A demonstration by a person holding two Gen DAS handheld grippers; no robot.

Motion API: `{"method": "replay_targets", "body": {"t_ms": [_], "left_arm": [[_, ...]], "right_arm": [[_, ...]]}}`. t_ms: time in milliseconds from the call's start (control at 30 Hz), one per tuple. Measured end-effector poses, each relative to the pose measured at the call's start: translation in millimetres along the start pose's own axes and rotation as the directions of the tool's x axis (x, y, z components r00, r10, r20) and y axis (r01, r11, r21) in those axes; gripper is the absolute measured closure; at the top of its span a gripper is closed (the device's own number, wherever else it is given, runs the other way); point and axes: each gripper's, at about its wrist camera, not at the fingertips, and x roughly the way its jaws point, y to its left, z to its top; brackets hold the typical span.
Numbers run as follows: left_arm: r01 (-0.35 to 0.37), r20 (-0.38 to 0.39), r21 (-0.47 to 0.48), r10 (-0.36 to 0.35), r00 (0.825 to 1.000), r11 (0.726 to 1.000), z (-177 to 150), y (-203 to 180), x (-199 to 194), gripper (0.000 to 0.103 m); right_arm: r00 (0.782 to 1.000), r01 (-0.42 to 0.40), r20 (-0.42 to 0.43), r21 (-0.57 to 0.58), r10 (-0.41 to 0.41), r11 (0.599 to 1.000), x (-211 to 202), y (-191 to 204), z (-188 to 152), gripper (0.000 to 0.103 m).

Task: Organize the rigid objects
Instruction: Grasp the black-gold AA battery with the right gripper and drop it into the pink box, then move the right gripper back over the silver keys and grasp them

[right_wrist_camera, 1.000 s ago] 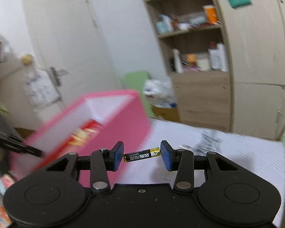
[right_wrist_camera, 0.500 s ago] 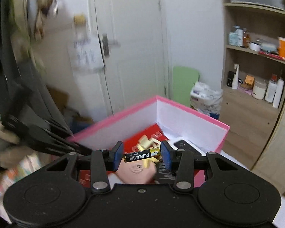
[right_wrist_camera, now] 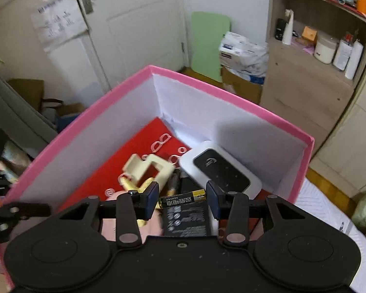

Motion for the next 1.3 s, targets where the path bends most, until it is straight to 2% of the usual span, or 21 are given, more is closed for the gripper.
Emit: {"method": "replay_targets", "body": {"t_ms": [100,167,367,533,767,1033,1167,1300], "left_arm": [[0.008,0.0,-0.005,-0.008,1.0,1.0,0,1,0,0.091],[0.01,-0.001,-0.007,-0.01,1.0,1.0,0,2,0,0.09],[0.018,0.0,-0.015,-0.018,1.0,1.0,0,3,0,0.09],[0.017,-0.001,-0.019,-0.017,1.0,1.0,0,3,1,0.09],[0.012,-0.004,-0.019,-0.013,1.0,1.0,1,2,1,0.09],[-0.002,-0.014,-0.014,0.002,1.0,1.0,2,-1,0,0.09],[-0.009,-0.016,-0.012,0.009,1.0,1.0,2,-3,0,0.09],[-0.013,-0.019,-0.011,0.013,1.0,1.0,3,-4,-1,0.09]], "right_arm": [[0.999,0.032,-0.012,0.011,-0.032,0.999,6,3,1,0.055],[1.0,0.025,0.0,0.028,-0.025,0.999,5,2,2,0.049],[0.994,0.009,0.106,0.055,-0.014,0.998,-33,0,-5,0.049],[0.981,0.041,0.184,0.071,-0.054,0.997,-82,-7,-28,0.048],[0.972,0.088,0.205,0.138,-0.116,0.987,-117,-31,-72,0.046],[0.975,0.056,0.194,0.266,-0.11,0.962,-106,-70,-118,0.046],[0.976,0.052,0.19,0.271,-0.106,0.961,-97,-77,-129,0.046],[0.974,0.095,0.176,0.245,-0.141,0.965,-84,-79,-133,0.047]]}}
